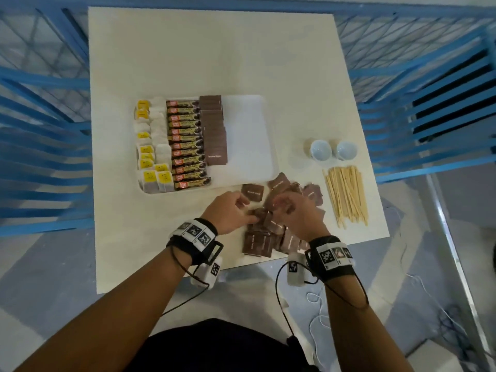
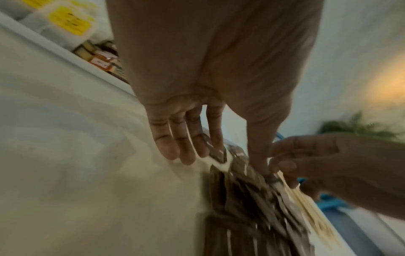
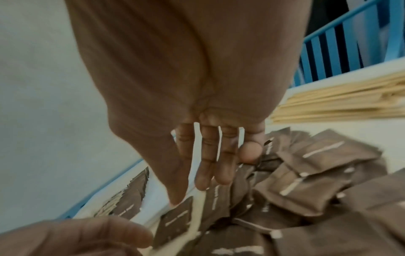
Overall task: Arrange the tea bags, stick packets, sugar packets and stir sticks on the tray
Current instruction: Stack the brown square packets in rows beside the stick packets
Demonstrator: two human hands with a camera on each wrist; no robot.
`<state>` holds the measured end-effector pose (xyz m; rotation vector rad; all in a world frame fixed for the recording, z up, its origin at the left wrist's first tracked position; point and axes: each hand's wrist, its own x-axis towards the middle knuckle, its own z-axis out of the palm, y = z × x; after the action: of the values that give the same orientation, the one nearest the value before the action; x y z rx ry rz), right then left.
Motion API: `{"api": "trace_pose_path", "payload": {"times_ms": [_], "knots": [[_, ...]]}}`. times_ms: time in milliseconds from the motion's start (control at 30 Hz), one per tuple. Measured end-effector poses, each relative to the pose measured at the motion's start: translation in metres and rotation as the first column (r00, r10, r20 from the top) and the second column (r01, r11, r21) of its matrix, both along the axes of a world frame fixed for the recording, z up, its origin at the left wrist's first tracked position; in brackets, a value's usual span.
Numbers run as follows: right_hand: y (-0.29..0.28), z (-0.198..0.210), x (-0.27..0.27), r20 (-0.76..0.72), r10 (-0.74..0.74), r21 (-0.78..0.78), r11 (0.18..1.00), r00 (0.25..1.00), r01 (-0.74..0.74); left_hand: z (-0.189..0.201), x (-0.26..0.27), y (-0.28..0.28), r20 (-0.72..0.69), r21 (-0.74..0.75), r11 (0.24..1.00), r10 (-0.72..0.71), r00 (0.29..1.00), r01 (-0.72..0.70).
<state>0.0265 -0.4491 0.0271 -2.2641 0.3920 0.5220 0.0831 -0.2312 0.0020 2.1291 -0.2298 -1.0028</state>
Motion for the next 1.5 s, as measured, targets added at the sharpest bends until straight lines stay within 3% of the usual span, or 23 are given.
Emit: {"api": "trace_pose_path", "payload": {"times_ms": [167, 300, 500, 600, 767, 867, 967, 1067, 1233, 1500], "knots": [[-0.024, -0.015, -0.043, -0.126, 0.201, -0.22, 0.949, 0.971, -0.225, -0.011, -0.039, -0.021, 0.172, 0.204, 0.954, -0.256, 0.951, 0.22], [-0.026, -0.023, -0.064, -0.171, 0.226, -0.284, 0.921, 0.959, -0.268, -0.02, -0.067, -0.033, 0.342, 0.285, 0.935, -0.303, 0.889, 0.209], [-0.013, -0.04, -0.053, -0.012, 0.201, -0.177, 0.964, 0.979, -0.2, -0.027, -0.078, -0.028, 0.449, 0.249, 0.965, -0.046, 0.893, -0.076], [-0.002, -0.045, -0.041, 0.06, 0.224, -0.157, 0.965, 0.973, -0.213, -0.028, -0.076, -0.018, 0.429, 0.224, 0.952, 0.097, 0.898, -0.21], [0.005, -0.038, -0.022, 0.15, 0.218, -0.033, 0.976, 0.964, -0.215, -0.025, -0.079, -0.005, 0.419, 0.141, 0.9, 0.324, 0.848, -0.413], [0.005, -0.036, -0.016, 0.215, 0.21, -0.084, 0.977, 0.954, -0.196, -0.023, -0.077, -0.004, 0.377, 0.092, 0.849, 0.454, 0.807, -0.52], [0.008, -0.034, -0.015, 0.305, 0.301, -0.202, 0.948, 0.903, -0.248, -0.023, -0.071, -0.005, 0.317, 0.069, 0.771, 0.585, 0.747, -0.633], [0.015, -0.035, -0.007, 0.356, 0.409, -0.247, 0.908, 0.84, -0.337, -0.023, -0.063, -0.007, 0.299, 0.093, 0.763, 0.591, 0.749, -0.639], [0.033, -0.043, 0.009, 0.216, 0.538, -0.272, 0.835, 0.815, -0.479, -0.03, -0.053, -0.01, 0.275, 0.123, 0.759, 0.593, 0.757, -0.639], [0.04, -0.052, 0.019, 0.128, 0.384, -0.167, 0.917, 0.914, -0.362, -0.022, -0.042, 0.004, 0.259, 0.109, 0.732, 0.632, 0.731, -0.672]]}}
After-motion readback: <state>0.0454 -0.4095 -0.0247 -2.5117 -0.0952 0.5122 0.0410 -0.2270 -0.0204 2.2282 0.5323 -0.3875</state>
